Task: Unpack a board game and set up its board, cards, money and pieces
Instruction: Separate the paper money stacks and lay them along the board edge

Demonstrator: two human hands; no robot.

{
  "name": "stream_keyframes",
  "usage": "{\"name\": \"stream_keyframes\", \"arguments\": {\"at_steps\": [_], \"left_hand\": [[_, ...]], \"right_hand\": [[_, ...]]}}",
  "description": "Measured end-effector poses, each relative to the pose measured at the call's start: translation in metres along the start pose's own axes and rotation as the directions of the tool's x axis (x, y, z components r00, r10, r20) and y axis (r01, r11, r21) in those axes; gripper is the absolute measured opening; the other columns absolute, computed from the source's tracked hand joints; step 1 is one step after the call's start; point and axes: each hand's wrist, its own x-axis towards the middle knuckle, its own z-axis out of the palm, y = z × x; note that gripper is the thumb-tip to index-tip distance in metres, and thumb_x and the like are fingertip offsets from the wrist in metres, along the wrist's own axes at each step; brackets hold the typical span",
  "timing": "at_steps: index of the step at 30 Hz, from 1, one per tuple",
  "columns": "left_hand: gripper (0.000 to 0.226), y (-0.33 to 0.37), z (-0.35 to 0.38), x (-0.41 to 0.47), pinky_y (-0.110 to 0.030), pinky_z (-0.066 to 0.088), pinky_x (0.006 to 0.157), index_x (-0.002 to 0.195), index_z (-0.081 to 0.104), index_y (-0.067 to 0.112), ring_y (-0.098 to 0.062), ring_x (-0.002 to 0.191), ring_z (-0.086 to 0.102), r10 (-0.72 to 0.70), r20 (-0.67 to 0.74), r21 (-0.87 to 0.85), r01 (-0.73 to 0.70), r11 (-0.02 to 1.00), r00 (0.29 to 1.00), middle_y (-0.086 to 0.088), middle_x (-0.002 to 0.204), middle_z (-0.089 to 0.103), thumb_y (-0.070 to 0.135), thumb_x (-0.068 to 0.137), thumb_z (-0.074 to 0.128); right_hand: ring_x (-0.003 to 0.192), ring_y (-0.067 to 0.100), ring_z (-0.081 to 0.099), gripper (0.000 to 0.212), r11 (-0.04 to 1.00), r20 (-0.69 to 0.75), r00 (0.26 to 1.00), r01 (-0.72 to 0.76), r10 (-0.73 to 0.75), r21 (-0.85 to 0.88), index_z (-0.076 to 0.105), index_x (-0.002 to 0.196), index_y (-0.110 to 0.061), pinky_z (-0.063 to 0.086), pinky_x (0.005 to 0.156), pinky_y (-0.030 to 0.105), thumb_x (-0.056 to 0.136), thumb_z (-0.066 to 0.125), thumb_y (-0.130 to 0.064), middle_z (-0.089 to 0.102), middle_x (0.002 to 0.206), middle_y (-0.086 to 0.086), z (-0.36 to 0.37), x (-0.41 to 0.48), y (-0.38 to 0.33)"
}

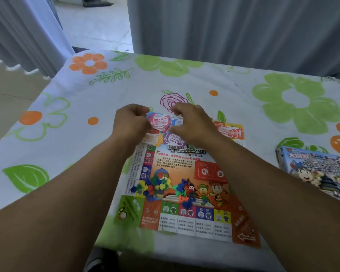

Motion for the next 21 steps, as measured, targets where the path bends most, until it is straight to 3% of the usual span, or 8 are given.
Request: {"name": "stream_keyframes", "arguments": {"at_steps": [4,8,12,15,21], "left_hand": [[0.054,-0.001,-0.004,0.022,-0.034,0.057,0.081,0.130,0.061,0.019,-0.018,0.109,0.063,0.204,0.153,0.386,-0.248,0.888,0.967,0.000,0.128,0.063,0.004,0.079,0.075],[0.066,0.000,-0.006,0.035,-0.028,0.047,0.089,0.143,0.049,0.021,-0.018,0.123,0.056,0.307,0.325,0.494,-0.438,0.752,0.894,0.000,0.142,0.055,0.014,0.083,0.075],[0.068,-0.006,-0.006,0.045,-0.031,0.048,0.093,0.147,0.044,0.023,-0.020,0.126,0.055,0.293,0.402,0.525,-0.480,0.703,0.868,-0.001,0.145,0.054,0.015,0.084,0.071],[0.081,-0.008,-0.005,0.049,-0.045,0.045,0.104,0.153,0.032,0.021,-0.022,0.133,0.047,0.269,0.455,0.538,-0.503,0.676,0.849,0.001,0.144,0.055,0.019,0.082,0.072],[0.086,-0.013,-0.003,0.053,-0.047,0.050,0.097,0.154,0.025,0.022,-0.022,0.127,0.051,0.268,0.433,0.562,-0.490,0.667,0.861,0.003,0.137,0.060,0.013,0.082,0.072]], "right_hand": [[0.134,0.025,0.041,0.065,0.985,0.029,0.995,0.097,-0.094,-0.145,0.046,0.145,-0.021,0.041,0.106,0.042,0.086,0.074,-0.024,0.053,0.144,0.003,0.010,0.012,-0.010],[0.134,0.025,0.043,0.067,0.969,0.042,0.993,0.115,-0.108,-0.219,0.045,0.146,-0.021,0.041,0.104,0.041,0.086,0.074,-0.026,0.053,0.145,0.003,0.013,0.020,-0.010],[0.132,0.023,0.043,0.066,0.965,0.070,0.993,0.107,-0.093,-0.237,0.047,0.144,-0.023,0.040,0.100,0.038,0.085,0.075,-0.029,0.055,0.142,0.002,0.013,0.025,-0.007],[0.126,0.024,0.046,0.061,0.969,0.079,0.993,0.106,-0.090,-0.222,0.052,0.140,-0.024,0.041,0.092,0.035,0.084,0.076,-0.028,0.059,0.133,0.005,0.016,0.026,-0.007],[0.119,0.025,0.050,0.050,0.970,0.057,0.993,0.109,-0.099,-0.218,0.057,0.132,-0.021,0.045,0.091,0.037,0.085,0.074,-0.026,0.060,0.124,0.007,0.018,0.029,-0.007]]}}
